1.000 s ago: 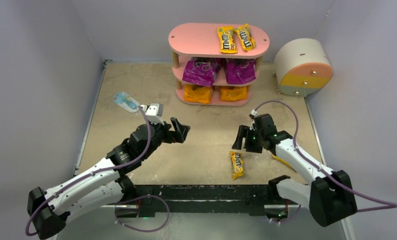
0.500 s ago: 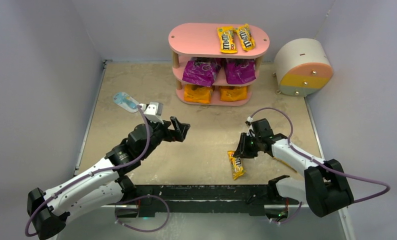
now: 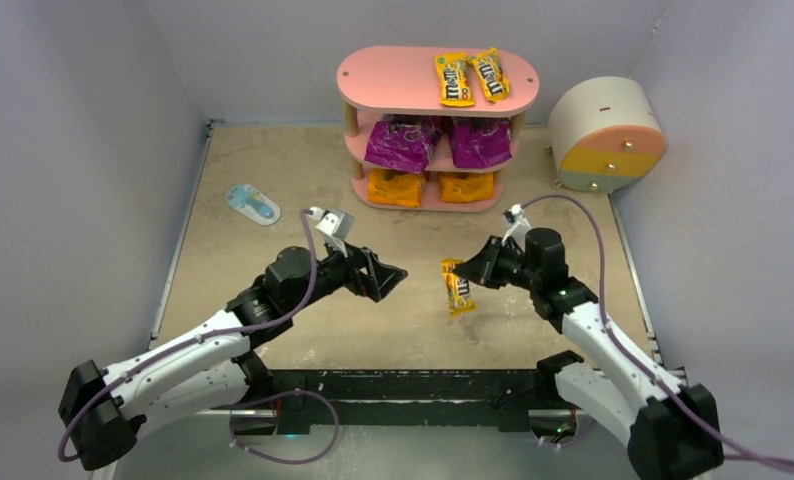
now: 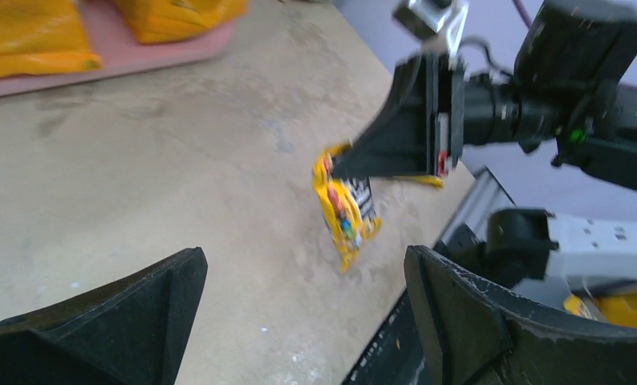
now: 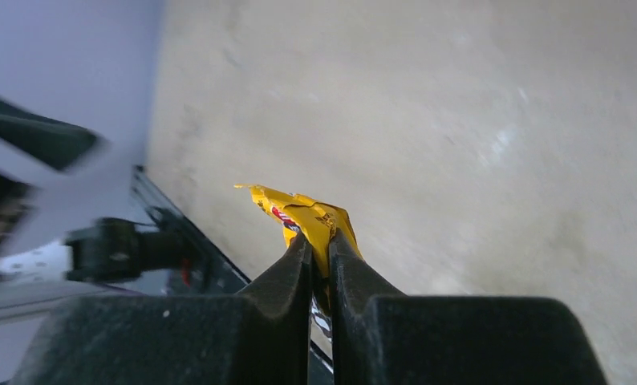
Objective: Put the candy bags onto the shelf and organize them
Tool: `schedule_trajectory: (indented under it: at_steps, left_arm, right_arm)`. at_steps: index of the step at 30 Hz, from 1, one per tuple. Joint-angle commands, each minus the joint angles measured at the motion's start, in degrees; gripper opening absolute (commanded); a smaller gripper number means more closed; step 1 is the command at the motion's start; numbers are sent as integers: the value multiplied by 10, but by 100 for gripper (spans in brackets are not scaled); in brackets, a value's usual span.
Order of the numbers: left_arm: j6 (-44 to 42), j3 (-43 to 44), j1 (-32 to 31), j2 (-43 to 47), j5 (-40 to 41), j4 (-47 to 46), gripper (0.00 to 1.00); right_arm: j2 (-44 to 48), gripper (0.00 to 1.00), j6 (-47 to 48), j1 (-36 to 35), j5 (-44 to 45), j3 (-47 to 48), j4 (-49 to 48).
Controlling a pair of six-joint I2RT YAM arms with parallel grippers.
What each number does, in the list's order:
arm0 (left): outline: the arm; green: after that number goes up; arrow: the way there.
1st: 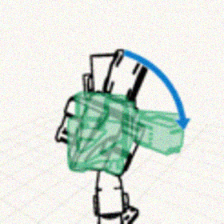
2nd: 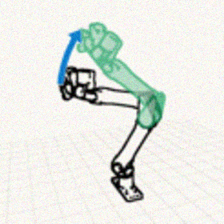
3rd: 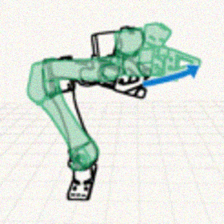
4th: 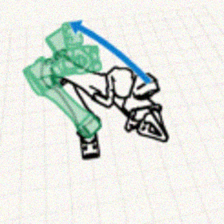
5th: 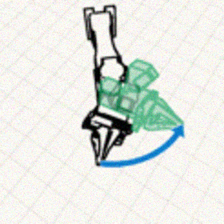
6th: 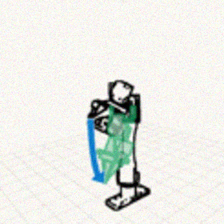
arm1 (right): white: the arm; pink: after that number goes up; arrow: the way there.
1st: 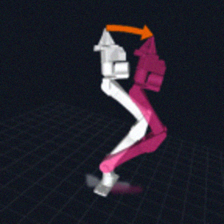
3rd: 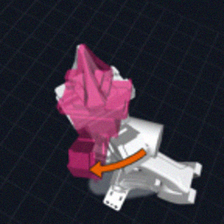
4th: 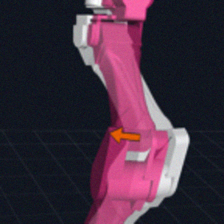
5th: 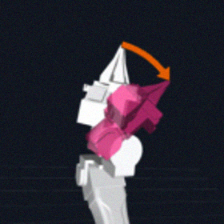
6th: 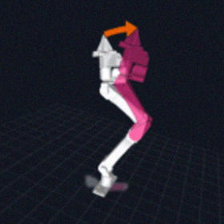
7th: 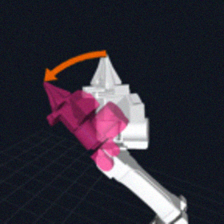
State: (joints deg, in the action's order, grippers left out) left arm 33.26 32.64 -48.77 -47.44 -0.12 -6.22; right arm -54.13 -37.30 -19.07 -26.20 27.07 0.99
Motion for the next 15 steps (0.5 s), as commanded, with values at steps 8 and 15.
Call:
schedule_trajectory:
  at_steps: [8,15]
  left_arm:
    - [73,28,1,-224,-266,-302,99]
    - [87,89,2,-344,-308,-349,63]
  right_arm:
    - [96,9,-196,-11,-36,11,-240]
    - [102,9,-223,-14,-29,8,-256]
